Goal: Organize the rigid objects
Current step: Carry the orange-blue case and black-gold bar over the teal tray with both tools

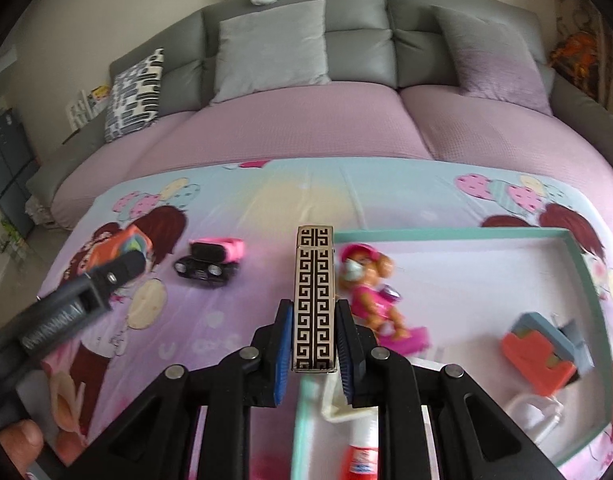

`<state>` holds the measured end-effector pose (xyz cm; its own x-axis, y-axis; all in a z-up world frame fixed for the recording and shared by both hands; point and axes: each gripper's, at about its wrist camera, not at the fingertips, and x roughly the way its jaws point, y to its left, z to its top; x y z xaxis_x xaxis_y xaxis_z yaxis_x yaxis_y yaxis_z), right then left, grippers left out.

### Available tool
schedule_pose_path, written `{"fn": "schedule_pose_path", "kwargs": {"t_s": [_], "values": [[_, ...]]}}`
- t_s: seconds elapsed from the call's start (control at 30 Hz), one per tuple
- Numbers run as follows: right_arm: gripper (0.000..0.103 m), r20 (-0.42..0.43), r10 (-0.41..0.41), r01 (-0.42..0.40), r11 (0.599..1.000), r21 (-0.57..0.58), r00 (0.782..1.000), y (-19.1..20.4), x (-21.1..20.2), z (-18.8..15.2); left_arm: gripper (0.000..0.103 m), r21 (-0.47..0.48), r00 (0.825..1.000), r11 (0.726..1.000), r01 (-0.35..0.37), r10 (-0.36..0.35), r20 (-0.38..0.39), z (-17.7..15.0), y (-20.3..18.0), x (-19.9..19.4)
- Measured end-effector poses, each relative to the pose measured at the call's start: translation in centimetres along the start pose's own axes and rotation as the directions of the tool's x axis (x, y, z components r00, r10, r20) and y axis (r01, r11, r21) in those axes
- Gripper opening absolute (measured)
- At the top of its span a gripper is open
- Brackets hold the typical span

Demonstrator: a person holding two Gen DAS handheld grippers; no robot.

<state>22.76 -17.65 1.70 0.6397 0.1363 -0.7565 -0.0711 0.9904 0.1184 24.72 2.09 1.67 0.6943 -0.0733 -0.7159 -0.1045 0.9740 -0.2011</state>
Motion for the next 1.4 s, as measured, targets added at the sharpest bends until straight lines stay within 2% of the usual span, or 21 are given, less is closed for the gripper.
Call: {"fn": "schedule_pose_path", "kwargs": {"t_s": [0.3, 0.53, 0.73, 1.03, 1.4], "values": [[0.022, -0.003, -0.084, 0.084, 0.992, 0.092, 0.996, -5.7, -0.8, -0.5, 0.071, 0.103, 0.998, 0.993, 0.055, -0.055, -0.001, -0.3, -5.2, -0.4], [0.022, -0.013, -0.126, 0.127, 0.977, 0.17, 0.992, -9.9, -1.2, -0.7, 0.071, 0.203, 0.996, 0.975, 0.085, -0.081, -0.027, -1.1, -9.8, -0.1], [0.022, -0.02, -0.127, 0.128, 0.971, 0.2, 0.992, -12.0, -1.5, -1.0, 0.071, 0.265, 0.987, 0.951, 0.16, -0.147, -0.071, -2.3, -13.5, 0.6], [0.022, -0.039, -0.12, 0.126, 0.967, 0.223, 0.992, -13.8, -1.4, -1.4, 0.071, 0.348, 0.983, 0.922, 0.169, -0.132, -0.129, -4.3, -16.9, 2.0], [0.022, -0.059, -0.108, 0.118, 0.97, 0.214, 0.992, -14.3, -1.0, -1.5, 0.071, 0.36, 0.984, 0.923, 0.138, -0.086, -0.155, -5.2, -17.7, 3.1]]}}
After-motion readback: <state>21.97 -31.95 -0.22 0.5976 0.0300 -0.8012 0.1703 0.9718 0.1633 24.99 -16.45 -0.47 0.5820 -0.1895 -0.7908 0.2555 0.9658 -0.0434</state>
